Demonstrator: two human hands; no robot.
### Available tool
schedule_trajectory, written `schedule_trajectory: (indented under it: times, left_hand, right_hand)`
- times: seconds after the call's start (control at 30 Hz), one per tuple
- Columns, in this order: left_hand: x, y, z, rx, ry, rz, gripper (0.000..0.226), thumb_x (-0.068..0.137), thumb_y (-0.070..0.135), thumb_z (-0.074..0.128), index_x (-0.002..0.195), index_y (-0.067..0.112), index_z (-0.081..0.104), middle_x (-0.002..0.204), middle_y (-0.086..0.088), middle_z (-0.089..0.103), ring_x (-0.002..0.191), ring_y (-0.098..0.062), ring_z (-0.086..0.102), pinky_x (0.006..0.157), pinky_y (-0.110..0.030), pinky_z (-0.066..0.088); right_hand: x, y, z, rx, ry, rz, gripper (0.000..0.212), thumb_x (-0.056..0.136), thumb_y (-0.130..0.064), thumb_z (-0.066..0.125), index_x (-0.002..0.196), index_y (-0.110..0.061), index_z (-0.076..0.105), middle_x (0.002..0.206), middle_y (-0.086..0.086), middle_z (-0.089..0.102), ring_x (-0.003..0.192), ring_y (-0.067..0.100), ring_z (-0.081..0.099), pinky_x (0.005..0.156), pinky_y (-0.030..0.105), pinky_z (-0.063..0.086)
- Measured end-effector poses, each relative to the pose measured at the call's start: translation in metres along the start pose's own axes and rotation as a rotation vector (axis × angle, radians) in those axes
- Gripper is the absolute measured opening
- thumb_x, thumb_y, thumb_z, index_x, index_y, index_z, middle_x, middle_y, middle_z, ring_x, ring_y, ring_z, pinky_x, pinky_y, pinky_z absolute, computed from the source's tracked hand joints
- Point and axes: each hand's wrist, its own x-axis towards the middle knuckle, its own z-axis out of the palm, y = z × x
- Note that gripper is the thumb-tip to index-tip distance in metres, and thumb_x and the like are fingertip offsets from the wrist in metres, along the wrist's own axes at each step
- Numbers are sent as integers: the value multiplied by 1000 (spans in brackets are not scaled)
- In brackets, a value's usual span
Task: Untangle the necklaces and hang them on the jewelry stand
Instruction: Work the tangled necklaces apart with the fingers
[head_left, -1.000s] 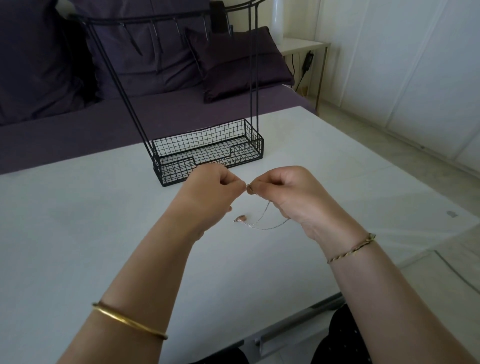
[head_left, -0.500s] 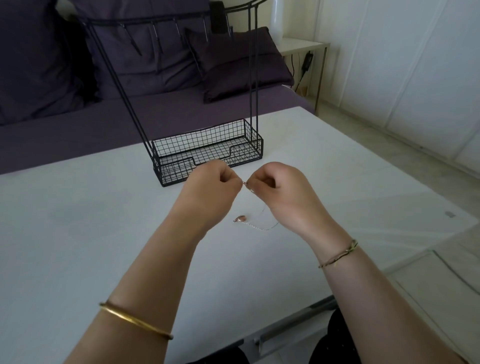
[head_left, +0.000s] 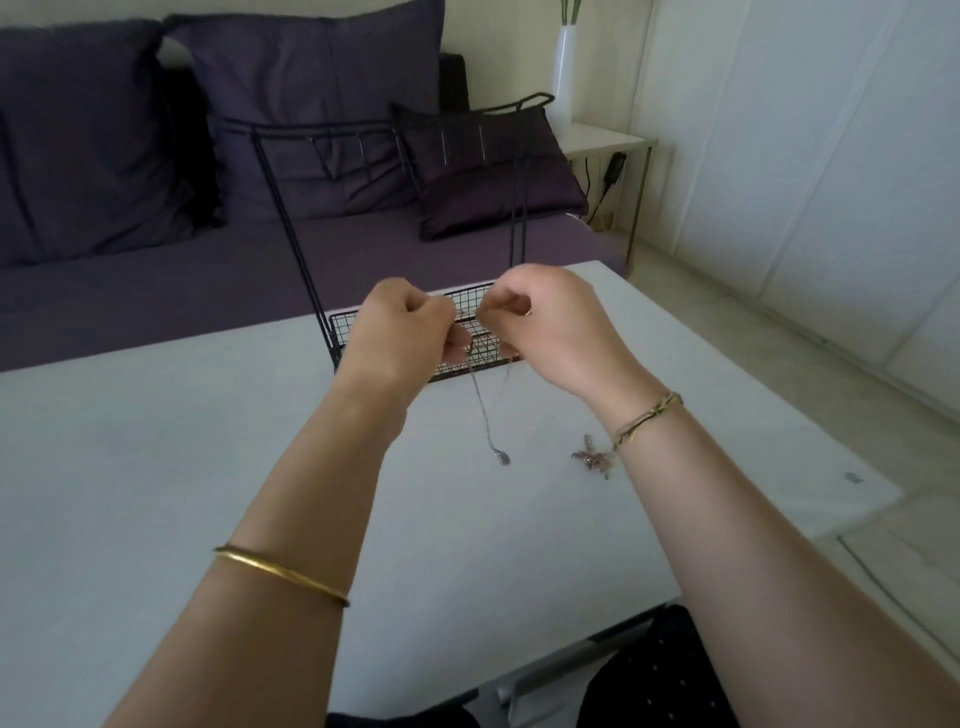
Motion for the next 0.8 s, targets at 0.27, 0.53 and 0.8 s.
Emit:
schedule_trajectory:
  times: [0.27, 0.53, 0.8]
  left_hand:
    - [24, 48, -31, 80, 0, 115, 11, 89, 9, 45, 78, 11, 48, 62, 0, 52, 55, -16, 51, 70, -41, 55]
    - [36, 55, -61, 202, -63, 75, 13, 89, 10, 50, 77, 12, 52, 55, 4, 60, 40, -8, 31, 39, -20, 25]
    - [44, 68, -83, 225, -205, -19, 9, 95, 7, 45, 87, 9, 49, 73, -5, 74, 32, -7, 20, 32, -15, 17]
  right_hand:
    - [30, -23, -7, 118, 19, 87, 12, 88, -15, 58, 77, -17, 62, 68, -1, 66, 66, 14, 67, 72, 40, 55]
    - [47, -35, -6, 234, 5, 169, 10, 91, -9, 57, 85, -6, 64, 74, -4, 61, 63, 19, 71, 65, 43, 57]
    - [61, -40, 1, 293, -1, 249, 11, 93, -8, 55, 93, 0, 63, 83, 5, 62, 62, 17, 71, 62, 38, 59]
